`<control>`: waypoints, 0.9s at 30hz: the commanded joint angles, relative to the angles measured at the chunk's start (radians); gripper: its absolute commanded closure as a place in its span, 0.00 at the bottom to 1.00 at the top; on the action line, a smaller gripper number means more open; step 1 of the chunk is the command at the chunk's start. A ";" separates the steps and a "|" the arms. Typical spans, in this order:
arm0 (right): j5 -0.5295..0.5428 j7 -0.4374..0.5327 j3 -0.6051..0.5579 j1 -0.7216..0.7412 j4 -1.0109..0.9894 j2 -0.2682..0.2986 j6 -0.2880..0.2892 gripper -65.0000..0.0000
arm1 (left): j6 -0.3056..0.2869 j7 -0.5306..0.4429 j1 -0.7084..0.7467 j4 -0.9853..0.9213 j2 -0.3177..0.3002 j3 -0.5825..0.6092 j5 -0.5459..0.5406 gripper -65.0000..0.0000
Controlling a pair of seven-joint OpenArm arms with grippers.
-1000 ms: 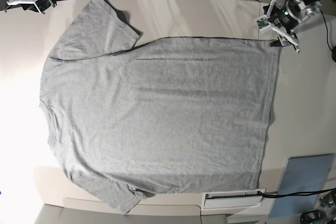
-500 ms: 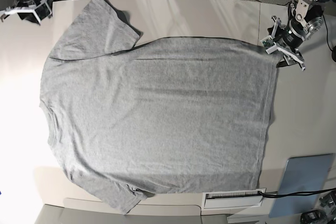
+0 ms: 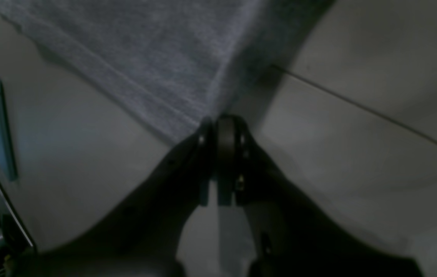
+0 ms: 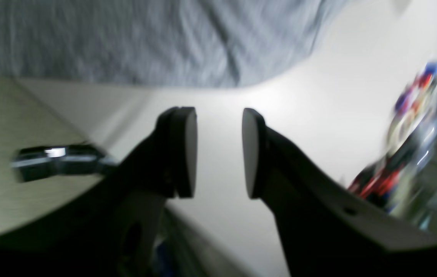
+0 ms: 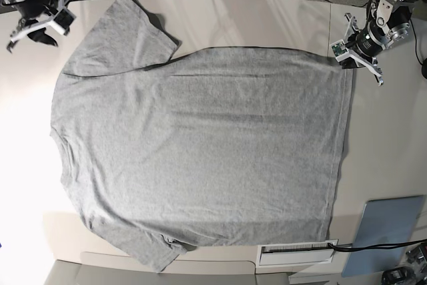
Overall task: Fold the T-shirt properly
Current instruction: 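Move the right gripper to the other hem corner and pinch it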
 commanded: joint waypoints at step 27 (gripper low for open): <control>-0.486 0.135 -0.648 0.327 -0.394 0.259 -0.010 0.69 | -0.029 0.060 0.016 -0.008 0.057 0.007 0.009 1.00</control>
